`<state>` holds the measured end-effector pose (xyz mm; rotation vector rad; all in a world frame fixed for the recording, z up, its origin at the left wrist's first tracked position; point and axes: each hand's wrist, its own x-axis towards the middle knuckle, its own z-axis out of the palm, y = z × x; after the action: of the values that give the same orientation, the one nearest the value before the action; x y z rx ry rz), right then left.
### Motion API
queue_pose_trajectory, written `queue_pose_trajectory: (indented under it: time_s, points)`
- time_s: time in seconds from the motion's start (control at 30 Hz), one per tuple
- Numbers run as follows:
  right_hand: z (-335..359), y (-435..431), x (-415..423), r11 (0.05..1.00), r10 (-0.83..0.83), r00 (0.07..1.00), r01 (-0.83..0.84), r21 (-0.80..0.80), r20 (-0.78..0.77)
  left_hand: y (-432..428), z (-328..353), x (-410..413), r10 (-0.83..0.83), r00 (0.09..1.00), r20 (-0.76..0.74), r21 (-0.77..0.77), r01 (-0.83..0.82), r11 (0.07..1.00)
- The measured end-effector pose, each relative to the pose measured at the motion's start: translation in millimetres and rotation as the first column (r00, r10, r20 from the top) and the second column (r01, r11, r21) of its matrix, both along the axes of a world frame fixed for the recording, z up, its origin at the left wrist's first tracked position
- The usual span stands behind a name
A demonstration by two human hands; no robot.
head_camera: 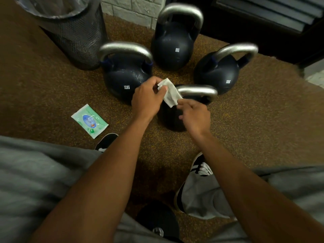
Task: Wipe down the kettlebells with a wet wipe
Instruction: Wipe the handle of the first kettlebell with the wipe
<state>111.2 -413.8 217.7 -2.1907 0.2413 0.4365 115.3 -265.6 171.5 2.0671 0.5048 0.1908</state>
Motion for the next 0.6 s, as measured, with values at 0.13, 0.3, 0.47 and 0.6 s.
queue_pose_trajectory:
  time_s: [0.13, 0.3, 0.47, 0.6]
  points:
    - [5.0, -2.0, 13.8, 0.620, 0.771, 0.502, -0.453, -0.640, 0.392, 6.4, 0.8, 21.9, -0.064, 0.988, -0.144, -0.054, 0.057, 0.997]
    - [0.1, -0.2, 62.9, -0.064, 0.980, 0.137, -0.455, -0.888, -0.141, 13.5, -21.0, 24.5, -0.061, 0.982, -0.176, -0.436, -0.022, 0.900]
    - [18.8, 21.9, 99.5, -0.082, 0.909, 0.263, -0.647, -0.758, -0.323, 1.8, -24.7, 2.9, 0.028, 0.960, -0.280, -0.043, -0.042, 0.998]
    - [25.8, 42.0, 123.7, 0.428, 0.744, 0.563, -0.815, -0.392, -0.359, -18.0, -25.9, -17.2, -0.021, 0.962, -0.273, 0.132, 0.059, 0.989]
